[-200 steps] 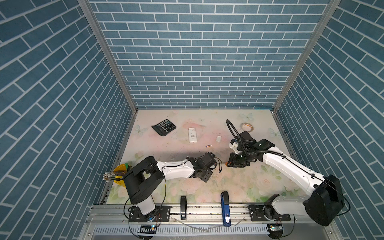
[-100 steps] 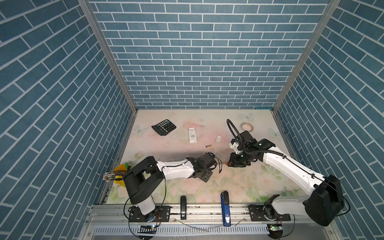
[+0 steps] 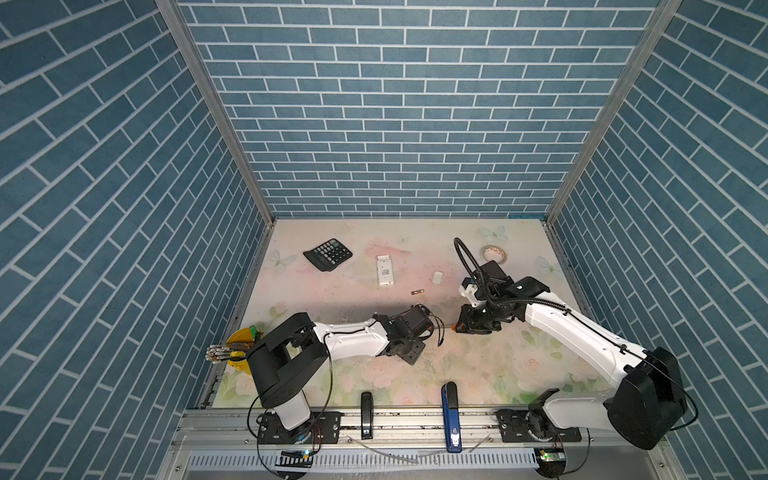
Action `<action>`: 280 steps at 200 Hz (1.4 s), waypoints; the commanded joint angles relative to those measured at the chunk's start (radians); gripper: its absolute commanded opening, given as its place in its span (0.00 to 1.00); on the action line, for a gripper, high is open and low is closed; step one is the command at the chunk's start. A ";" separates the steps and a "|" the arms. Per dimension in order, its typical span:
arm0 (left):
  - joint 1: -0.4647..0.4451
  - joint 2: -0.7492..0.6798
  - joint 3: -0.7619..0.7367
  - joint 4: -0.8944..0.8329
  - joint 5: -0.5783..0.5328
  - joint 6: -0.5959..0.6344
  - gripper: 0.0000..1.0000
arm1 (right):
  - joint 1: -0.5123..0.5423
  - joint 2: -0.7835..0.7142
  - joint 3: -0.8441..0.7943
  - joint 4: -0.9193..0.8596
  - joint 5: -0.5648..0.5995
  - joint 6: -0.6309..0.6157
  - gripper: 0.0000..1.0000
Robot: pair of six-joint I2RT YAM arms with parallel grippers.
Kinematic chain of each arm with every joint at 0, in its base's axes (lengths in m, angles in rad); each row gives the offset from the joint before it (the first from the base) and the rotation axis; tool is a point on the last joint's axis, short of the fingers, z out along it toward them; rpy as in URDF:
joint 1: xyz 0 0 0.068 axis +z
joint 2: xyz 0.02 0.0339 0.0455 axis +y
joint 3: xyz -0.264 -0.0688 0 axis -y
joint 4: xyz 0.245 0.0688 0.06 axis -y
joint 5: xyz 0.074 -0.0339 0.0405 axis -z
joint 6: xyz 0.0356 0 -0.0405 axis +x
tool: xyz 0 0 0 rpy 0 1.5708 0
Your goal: Unload the batteries from the remote control
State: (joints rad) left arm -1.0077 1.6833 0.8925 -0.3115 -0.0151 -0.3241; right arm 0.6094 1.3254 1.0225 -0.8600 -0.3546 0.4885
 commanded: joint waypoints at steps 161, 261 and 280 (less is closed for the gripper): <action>-0.044 0.090 -0.023 -0.060 0.070 0.034 0.32 | 0.023 -0.026 -0.070 0.177 -0.062 0.084 0.00; -0.058 0.115 0.017 -0.058 0.077 0.045 0.30 | 0.067 -0.069 -0.095 0.246 -0.021 0.224 0.00; -0.060 0.115 0.016 -0.055 0.076 0.045 0.30 | 0.073 -0.071 -0.112 0.286 -0.031 0.270 0.00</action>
State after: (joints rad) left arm -1.0218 1.7115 0.9398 -0.3691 -0.0360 -0.3374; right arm 0.6594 1.2579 0.9512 -0.7723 -0.3283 0.6933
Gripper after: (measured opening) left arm 0.573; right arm 0.260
